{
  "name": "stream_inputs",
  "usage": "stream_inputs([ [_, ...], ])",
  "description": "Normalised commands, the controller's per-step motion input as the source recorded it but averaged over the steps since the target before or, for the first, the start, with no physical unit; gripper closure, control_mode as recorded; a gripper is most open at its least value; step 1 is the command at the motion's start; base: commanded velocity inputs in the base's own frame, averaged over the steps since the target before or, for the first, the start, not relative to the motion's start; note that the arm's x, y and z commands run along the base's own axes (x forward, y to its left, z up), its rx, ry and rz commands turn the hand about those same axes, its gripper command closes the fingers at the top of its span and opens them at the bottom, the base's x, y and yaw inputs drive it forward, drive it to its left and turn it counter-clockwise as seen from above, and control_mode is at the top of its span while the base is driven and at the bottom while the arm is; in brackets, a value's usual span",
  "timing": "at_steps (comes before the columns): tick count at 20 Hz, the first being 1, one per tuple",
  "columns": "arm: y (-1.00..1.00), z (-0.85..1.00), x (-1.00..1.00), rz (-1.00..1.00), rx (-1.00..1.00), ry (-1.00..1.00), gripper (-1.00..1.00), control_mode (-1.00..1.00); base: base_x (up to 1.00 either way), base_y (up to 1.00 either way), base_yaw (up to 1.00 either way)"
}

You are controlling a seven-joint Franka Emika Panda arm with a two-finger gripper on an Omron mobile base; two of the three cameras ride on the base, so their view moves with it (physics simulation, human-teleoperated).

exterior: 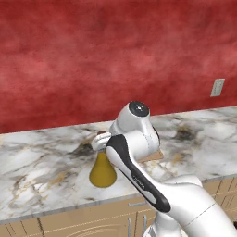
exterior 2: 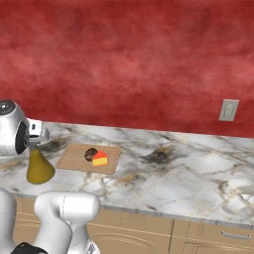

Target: Retrieve the reheated potato from the microwave, then place the potato, cheese, and condiment on the cutting board.

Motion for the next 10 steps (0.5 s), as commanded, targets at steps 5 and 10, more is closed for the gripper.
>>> stream_inputs([
  [5, 0.24, -0.03, 0.00, -0.21, 0.00, -0.02, -1.00, -1.00, 0.00, 0.00, 0.00],
  [10, 0.32, -0.07, 0.05, -0.25, 0.00, -0.05, -1.00, -1.00, 0.00, 0.00, 0.00],
])
